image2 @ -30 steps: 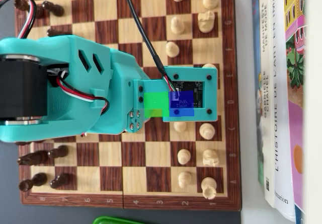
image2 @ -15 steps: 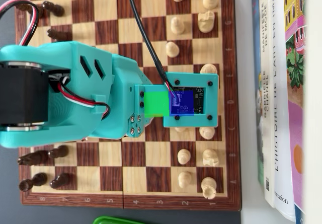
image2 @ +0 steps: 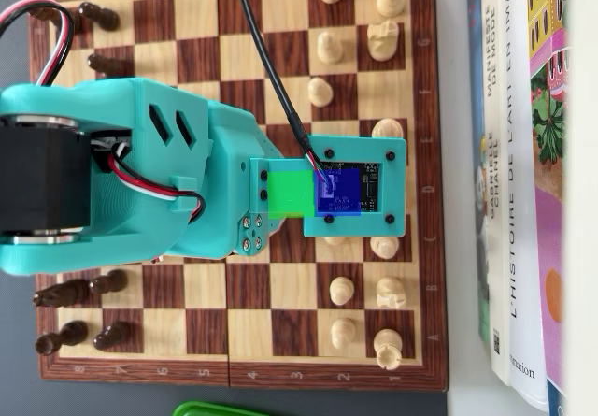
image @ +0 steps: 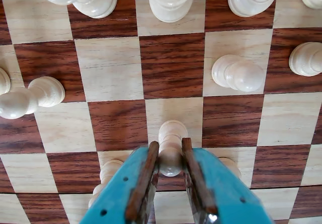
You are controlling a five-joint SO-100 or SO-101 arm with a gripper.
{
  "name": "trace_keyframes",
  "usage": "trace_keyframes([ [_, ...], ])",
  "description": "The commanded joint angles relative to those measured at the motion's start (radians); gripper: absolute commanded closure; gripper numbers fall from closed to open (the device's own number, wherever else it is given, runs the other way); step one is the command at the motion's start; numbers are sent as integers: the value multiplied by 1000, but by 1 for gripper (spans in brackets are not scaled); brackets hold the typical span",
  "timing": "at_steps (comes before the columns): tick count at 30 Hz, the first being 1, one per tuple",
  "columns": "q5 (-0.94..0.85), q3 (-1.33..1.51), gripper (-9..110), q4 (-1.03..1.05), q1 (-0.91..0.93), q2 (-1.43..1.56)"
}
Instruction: Play chess
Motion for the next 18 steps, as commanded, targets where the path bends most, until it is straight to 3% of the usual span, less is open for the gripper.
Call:
trace_keyframes([
  [1, 6, -6, 95, -12, 11, 8],
  [18, 6, 3, 95, -14, 6, 9],
])
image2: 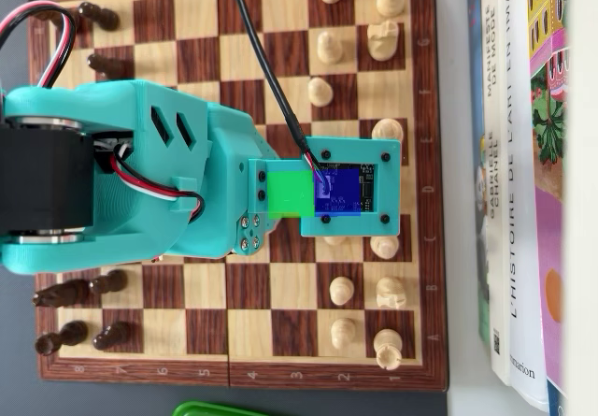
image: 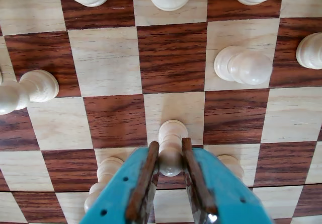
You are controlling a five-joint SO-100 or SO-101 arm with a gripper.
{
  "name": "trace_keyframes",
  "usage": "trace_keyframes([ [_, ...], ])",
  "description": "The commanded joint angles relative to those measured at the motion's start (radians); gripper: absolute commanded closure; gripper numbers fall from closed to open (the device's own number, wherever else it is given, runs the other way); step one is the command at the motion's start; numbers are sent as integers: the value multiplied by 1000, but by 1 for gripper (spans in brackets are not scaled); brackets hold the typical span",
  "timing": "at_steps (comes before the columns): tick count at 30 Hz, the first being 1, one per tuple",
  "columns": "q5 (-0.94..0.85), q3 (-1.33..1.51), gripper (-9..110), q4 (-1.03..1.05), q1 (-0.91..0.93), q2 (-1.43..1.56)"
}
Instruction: Play chess
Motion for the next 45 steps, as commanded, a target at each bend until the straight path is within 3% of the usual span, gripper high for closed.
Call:
trace_keyframes([
  [1, 6, -17, 95, -12, 6, 9],
  [38, 5, -34, 91, -11, -3, 100],
  [45, 0, -23, 91, -8, -3, 239],
])
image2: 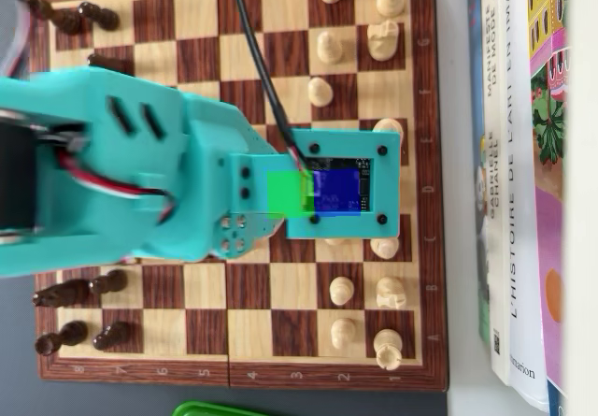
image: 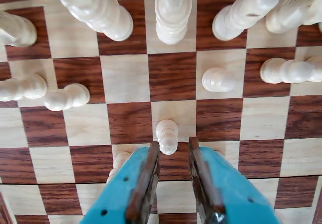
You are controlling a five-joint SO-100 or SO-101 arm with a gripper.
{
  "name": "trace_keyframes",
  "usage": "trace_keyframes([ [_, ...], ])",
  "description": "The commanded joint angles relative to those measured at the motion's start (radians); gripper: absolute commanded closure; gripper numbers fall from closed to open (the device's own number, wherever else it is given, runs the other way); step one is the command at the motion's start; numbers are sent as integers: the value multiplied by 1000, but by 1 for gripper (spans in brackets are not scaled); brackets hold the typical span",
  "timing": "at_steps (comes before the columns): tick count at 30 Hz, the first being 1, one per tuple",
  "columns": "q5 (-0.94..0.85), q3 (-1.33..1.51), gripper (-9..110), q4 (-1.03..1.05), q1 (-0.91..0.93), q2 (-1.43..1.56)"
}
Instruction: Play chess
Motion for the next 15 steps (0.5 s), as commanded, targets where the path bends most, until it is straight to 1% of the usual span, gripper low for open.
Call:
trace_keyframes([
  [1, -2, -25, 91, -11, -3, 110],
  [10, -6, -21, 91, -11, 9, 318],
  [15, -3, 29, 91, -14, 9, 463],
])
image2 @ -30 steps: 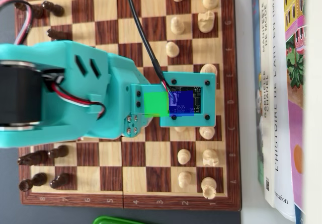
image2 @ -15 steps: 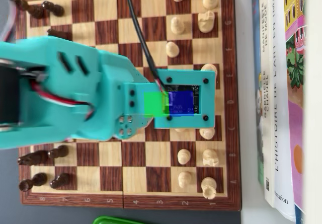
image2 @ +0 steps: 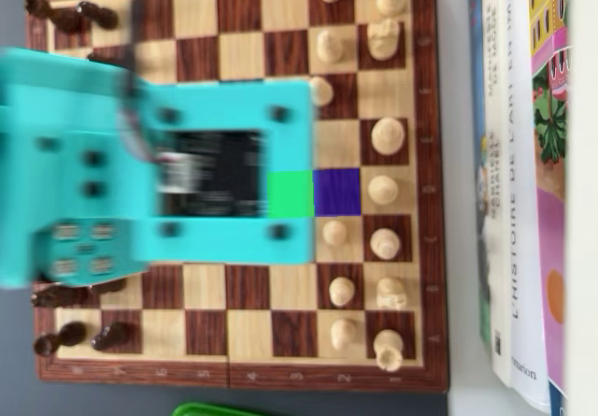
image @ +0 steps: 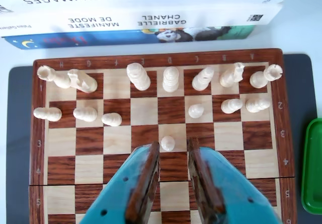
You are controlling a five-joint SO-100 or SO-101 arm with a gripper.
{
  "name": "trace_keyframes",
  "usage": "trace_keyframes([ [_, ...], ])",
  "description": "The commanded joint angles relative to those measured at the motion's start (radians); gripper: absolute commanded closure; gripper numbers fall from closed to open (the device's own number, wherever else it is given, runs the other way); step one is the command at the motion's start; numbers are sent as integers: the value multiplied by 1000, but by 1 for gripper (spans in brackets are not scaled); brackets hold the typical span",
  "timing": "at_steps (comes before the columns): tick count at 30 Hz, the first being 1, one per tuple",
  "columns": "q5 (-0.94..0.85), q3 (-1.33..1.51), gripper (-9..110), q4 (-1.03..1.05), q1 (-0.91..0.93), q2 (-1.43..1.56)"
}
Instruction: Play chess
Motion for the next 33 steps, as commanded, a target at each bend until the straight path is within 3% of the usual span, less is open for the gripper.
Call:
trace_keyframes([
  [1, -2, 20, 91, -14, 11, 132],
  [8, -3, 175, 91, -69, 6, 350],
  [33, -5, 939, 91, -861, -41, 1048],
])
